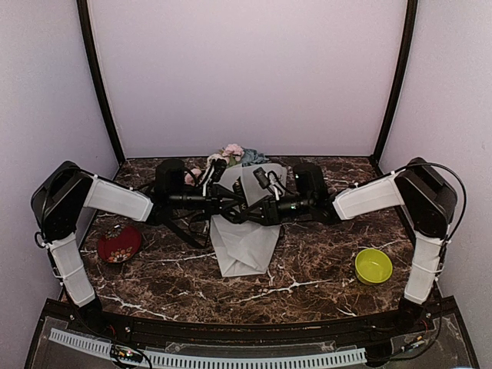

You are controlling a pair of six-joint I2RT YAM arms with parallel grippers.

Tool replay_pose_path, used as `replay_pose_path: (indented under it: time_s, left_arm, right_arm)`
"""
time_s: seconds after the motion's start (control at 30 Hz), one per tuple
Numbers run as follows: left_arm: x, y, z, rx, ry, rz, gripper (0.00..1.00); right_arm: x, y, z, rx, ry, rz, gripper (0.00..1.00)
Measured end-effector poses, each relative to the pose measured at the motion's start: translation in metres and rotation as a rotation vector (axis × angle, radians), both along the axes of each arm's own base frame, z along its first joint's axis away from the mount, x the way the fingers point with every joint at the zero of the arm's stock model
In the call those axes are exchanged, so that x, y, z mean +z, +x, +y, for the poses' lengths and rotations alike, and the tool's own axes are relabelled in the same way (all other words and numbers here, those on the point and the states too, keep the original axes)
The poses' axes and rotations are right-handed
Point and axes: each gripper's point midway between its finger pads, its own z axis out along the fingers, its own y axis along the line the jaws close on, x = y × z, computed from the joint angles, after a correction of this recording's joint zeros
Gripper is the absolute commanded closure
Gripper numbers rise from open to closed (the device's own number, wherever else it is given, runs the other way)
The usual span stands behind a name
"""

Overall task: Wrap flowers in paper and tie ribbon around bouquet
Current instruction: Tie the ribbon around the folded bouquet.

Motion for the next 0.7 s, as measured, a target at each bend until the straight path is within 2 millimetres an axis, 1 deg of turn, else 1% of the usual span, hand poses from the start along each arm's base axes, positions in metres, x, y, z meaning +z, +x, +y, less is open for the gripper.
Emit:
replay_pose_path:
  time_s: [0.03, 0.13, 0.2, 0.37, 0.4, 0.43, 0.47, 0.53, 0.6, 0.63, 0.7]
  left_arm:
    - [0.000, 0.000, 0.000, 0.000, 0.001, 0.001, 1.00]
    - [-0.001, 0.000, 0.000, -0.001, 0.002, -0.001, 1.00]
    - [-0.001, 0.000, 0.000, -0.001, 0.003, 0.001, 1.00]
    - [-0.003, -0.001, 0.000, -0.001, 0.012, 0.011, 0.99]
    - [-0.004, 0.000, 0.000, -0.001, 0.015, 0.013, 0.90]
    - [-0.005, 0.000, 0.000, 0.000, 0.019, 0.014, 0.74]
    - [-0.005, 0.001, 0.000, 0.005, 0.024, 0.015, 0.62]
    - [-0.007, 0.003, 0.002, 0.023, 0.042, 0.023, 0.49]
    - [-0.009, 0.005, 0.006, 0.055, 0.072, 0.033, 0.40]
    - [-0.009, 0.007, 0.009, 0.080, 0.091, 0.044, 0.38]
    - [-0.004, 0.010, 0.017, 0.136, 0.124, 0.038, 0.37]
  right_arm:
    - [0.000, -0.001, 0.001, 0.002, 0.000, 0.000, 0.84]
    - [0.003, 0.000, 0.002, 0.002, 0.011, -0.009, 0.88]
    - [0.005, 0.002, 0.003, -0.005, 0.017, -0.012, 1.00]
    - [0.008, 0.003, 0.004, -0.018, 0.024, -0.012, 1.00]
    - [0.008, 0.003, 0.005, -0.018, 0.025, -0.010, 1.00]
    - [0.008, 0.003, 0.005, -0.019, 0.024, -0.009, 1.00]
    - [0.008, 0.003, 0.005, -0.020, 0.024, -0.008, 1.00]
    - [0.008, 0.004, 0.005, -0.026, 0.022, -0.006, 1.00]
    - [0.008, 0.006, 0.005, -0.032, 0.019, -0.005, 1.00]
    - [0.008, 0.007, 0.005, -0.036, 0.017, -0.005, 1.00]
    - [0.009, 0.009, 0.006, -0.043, 0.014, -0.006, 1.00]
